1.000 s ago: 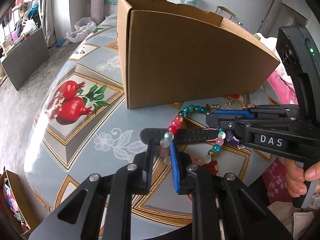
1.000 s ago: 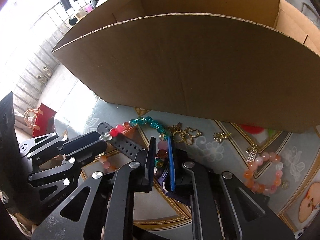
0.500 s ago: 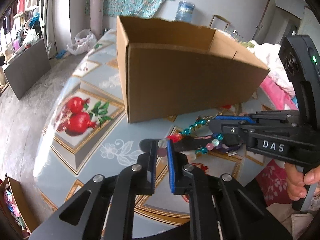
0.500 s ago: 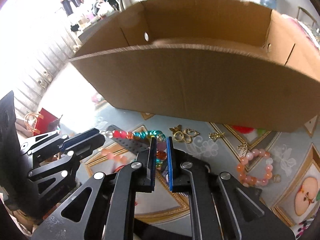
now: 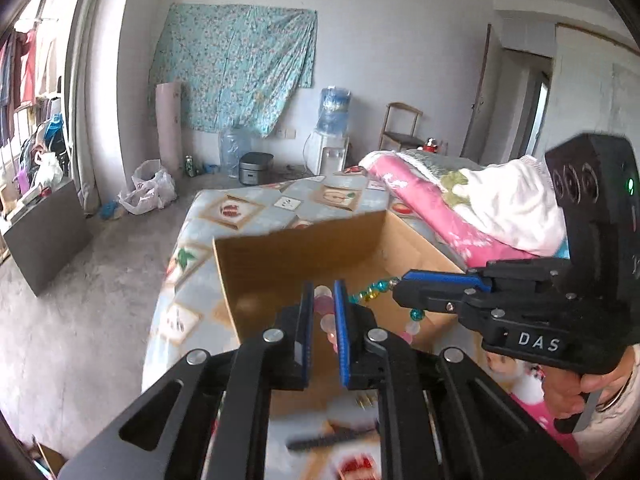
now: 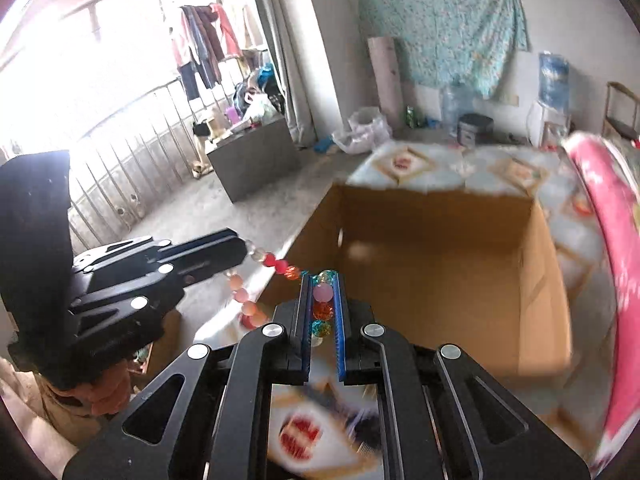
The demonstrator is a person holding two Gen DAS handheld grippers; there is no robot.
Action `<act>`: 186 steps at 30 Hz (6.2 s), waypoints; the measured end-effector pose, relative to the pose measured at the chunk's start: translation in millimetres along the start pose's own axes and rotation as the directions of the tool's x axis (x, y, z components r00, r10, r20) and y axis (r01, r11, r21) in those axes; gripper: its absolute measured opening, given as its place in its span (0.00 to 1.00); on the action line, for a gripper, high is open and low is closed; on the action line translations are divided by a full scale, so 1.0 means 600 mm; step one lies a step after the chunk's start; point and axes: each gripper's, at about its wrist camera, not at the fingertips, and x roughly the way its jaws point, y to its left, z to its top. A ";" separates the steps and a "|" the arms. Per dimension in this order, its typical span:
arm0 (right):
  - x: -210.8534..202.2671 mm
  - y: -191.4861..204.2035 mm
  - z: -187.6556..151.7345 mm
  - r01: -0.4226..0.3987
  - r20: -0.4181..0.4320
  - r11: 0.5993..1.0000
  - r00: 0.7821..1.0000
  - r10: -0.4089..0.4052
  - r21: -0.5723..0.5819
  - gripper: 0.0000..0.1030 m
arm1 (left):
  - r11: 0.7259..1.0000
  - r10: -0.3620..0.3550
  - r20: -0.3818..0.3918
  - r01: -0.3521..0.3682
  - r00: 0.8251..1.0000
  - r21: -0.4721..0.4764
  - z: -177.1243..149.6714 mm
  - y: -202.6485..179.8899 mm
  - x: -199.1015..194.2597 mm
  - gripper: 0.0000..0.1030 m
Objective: Organize jewelry
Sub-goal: 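Carry the bracelet into the cardboard box and open the right gripper, then move the right gripper back toward the purple smartwatch, then grasp the purple smartwatch by its face with the right gripper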
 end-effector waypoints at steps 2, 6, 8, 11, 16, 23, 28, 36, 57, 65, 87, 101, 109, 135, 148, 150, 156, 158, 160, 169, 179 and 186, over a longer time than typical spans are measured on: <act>0.054 -0.033 0.028 -0.021 -0.066 0.999 0.998 0.023 0.028 0.07 | 1.000 0.015 -0.049 -0.015 0.999 0.005 0.027 0.011 0.046 0.09; 0.192 -0.099 0.063 -0.001 -0.266 0.995 0.964 0.028 0.099 0.07 | 0.994 0.104 -0.227 -0.096 0.968 0.043 0.055 0.042 0.180 0.09; 0.240 -0.118 0.059 0.003 -0.346 0.990 0.937 0.047 0.141 0.07 | 0.989 0.146 -0.334 -0.134 0.931 0.061 0.050 0.057 0.247 0.09; 0.278 -0.140 0.054 0.025 -0.415 0.985 0.908 0.049 0.171 0.08 | 0.980 0.200 -0.407 -0.177 0.891 0.093 0.033 0.068 0.294 0.10; 0.287 -0.156 0.051 0.057 -0.430 0.977 0.902 0.038 0.207 0.17 | 0.974 0.228 -0.429 -0.212 0.874 0.085 0.019 0.081 0.305 0.11; 0.182 -0.153 0.056 0.051 -0.224 0.976 0.975 -0.002 0.213 0.36 | 0.975 0.221 -0.295 -0.213 0.929 0.060 0.036 0.076 0.210 0.33; 0.015 -0.131 0.007 0.004 0.078 0.964 0.997 -0.026 0.268 0.51 | 0.974 0.225 -0.139 -0.225 0.965 0.011 0.009 0.075 0.079 0.54; -0.085 -0.087 -0.098 0.002 0.161 0.972 0.986 -0.041 0.236 0.62 | 0.963 0.253 -0.122 -0.262 0.960 -0.065 -0.107 0.061 -0.037 0.73; -0.033 -0.053 -0.259 0.366 -0.017 0.928 0.931 -0.365 0.074 0.92 | 0.943 0.283 -0.416 -0.329 0.865 -0.043 -0.306 0.007 0.117 0.86; -0.032 -0.026 -0.259 0.361 0.014 0.933 0.933 -0.361 0.001 0.92 | 0.938 0.272 -0.405 -0.335 0.873 -0.090 -0.320 0.025 0.106 0.95; -0.053 -0.045 -0.255 0.209 0.118 0.976 0.970 -0.214 0.056 0.92 | 0.952 0.256 -0.400 -0.301 0.880 -0.054 -0.322 0.030 0.110 0.96; -0.046 -0.113 -0.270 0.113 0.045 0.971 0.991 -0.125 0.209 0.86 | 0.974 0.187 -0.283 -0.215 0.941 -0.071 -0.307 0.035 0.080 0.93; -0.046 -0.109 -0.291 0.091 0.001 0.988 0.996 -0.092 0.122 0.84 | 0.989 0.103 -0.202 -0.122 0.974 -0.081 -0.292 0.019 0.062 0.79; 0.113 -0.028 -0.270 -0.012 -0.342 0.973 0.937 -0.070 -0.232 0.47 | 0.996 -0.004 -0.188 0.020 0.982 0.085 -0.298 -0.022 0.074 0.41; 0.102 -0.069 -0.242 -0.116 -0.360 0.993 0.927 0.108 0.001 0.47 | 0.987 -0.126 -0.232 0.146 0.965 0.070 -0.299 -0.064 0.082 0.41; 0.101 -0.073 -0.241 -0.118 -0.353 0.993 0.929 0.113 0.006 0.47 | 0.979 -0.194 -0.243 0.204 0.951 0.018 -0.295 -0.063 0.086 0.41; 0.096 -0.093 -0.247 -0.151 -0.327 0.987 0.931 0.162 0.058 0.47 | 0.958 -0.285 -0.278 0.261 0.917 -0.122 -0.283 -0.045 0.123 0.41; 0.095 -0.097 -0.247 -0.164 -0.318 0.984 0.931 0.177 0.069 0.47 | 0.936 -0.341 -0.286 0.295 0.896 -0.193 -0.282 -0.037 0.134 0.41; 0.095 -0.100 -0.248 -0.173 -0.311 0.982 0.932 0.188 0.077 0.47 | 0.906 -0.398 -0.283 0.327 0.873 -0.268 -0.284 -0.026 0.144 0.41; 0.066 -0.132 -0.258 -0.200 -0.276 0.976 0.937 0.216 0.085 0.47 | 0.704 -0.579 -0.142 0.405 0.803 -0.583 -0.289 0.039 0.178 0.44; 0.053 -0.134 -0.274 -0.193 -0.238 0.980 0.951 0.199 0.046 0.47 | 0.691 -0.509 -0.083 0.349 0.857 -0.633 -0.267 0.057 0.191 0.42; 0.045 -0.099 -0.283 -0.072 -0.219 0.991 0.975 0.045 -0.115 0.47 | 0.862 -0.317 -0.209 0.189 0.925 -0.470 -0.262 0.037 0.177 0.09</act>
